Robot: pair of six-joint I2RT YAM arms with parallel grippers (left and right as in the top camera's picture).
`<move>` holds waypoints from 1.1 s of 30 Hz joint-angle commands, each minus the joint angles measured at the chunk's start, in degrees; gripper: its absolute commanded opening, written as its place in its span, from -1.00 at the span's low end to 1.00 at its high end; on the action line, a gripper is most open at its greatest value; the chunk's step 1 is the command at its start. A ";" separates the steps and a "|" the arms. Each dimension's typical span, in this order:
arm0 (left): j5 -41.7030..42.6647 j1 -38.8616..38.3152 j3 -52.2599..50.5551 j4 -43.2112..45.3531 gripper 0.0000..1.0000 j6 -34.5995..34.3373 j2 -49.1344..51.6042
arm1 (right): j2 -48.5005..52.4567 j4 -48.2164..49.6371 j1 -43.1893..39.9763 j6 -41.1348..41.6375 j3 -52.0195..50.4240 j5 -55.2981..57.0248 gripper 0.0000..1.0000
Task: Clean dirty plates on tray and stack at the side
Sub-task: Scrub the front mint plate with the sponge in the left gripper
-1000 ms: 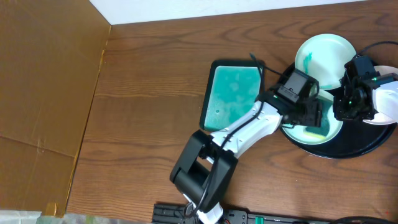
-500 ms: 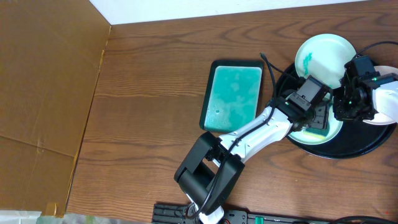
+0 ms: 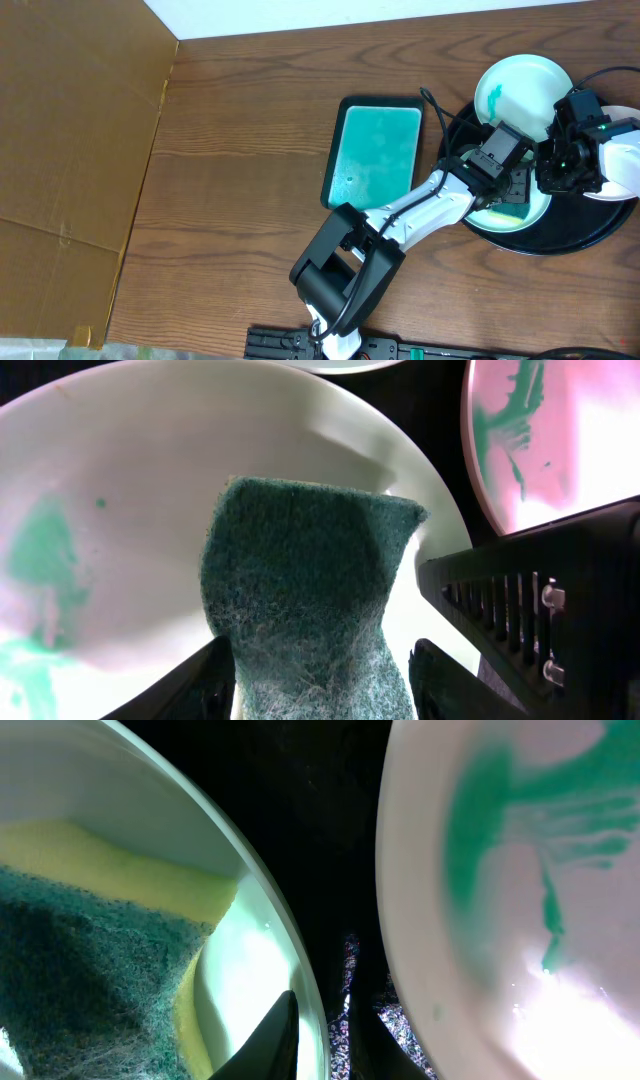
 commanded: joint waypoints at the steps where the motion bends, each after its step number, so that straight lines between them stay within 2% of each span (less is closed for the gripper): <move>1: -0.74 0.04 0.13 0.15 0.14 -0.26 2.45 | 1.73 0.76 0.63 0.02 -0.28 -0.09 -0.70; 5: -0.76 0.04 0.13 0.70 0.08 -0.28 4.46 | 1.73 0.76 0.63 0.00 -0.28 -0.09 -0.71; 9: -2.95 0.07 0.13 0.63 -0.38 -0.28 4.48 | 1.73 0.76 0.68 -0.02 -0.28 -0.09 -0.72; 12: -5.90 0.13 0.15 -0.26 -0.53 -0.26 4.46 | 1.73 0.70 0.68 -0.02 -0.28 -0.09 -0.72; 17: -11.69 0.59 0.15 -2.86 -0.56 -0.28 3.74 | 1.73 0.55 0.68 -0.02 -0.28 -0.07 -0.72; 21: -19.02 1.33 0.15 -6.16 -0.38 -0.26 1.40 | 1.73 0.55 0.68 -0.02 -0.28 -0.07 -0.72; 22: -20.46 1.55 0.15 -6.82 -0.27 -0.26 0.66 | 1.73 0.52 0.68 -0.04 -0.28 -0.07 -0.72; 23: -20.70 1.77 0.15 -7.06 0.02 -0.22 0.00 | 1.73 0.55 0.68 -0.04 -0.28 -0.07 -0.71; 24: -20.48 2.01 0.15 -7.10 0.15 -0.26 -0.55 | 1.73 0.55 0.68 -0.02 -0.28 -0.07 -0.71; 26: -19.04 1.99 0.15 -7.10 0.25 -0.22 -2.01 | 1.73 0.57 0.68 -0.04 -0.28 -0.07 -0.72; 30: -11.26 1.99 0.15 -6.01 0.27 -0.24 -3.10 | 1.73 0.55 0.68 -0.02 -0.28 -0.07 -0.71; 33: -9.40 1.92 0.15 -5.79 0.26 -0.24 -3.08 | 1.73 0.55 0.68 -0.04 -0.28 -0.07 -0.71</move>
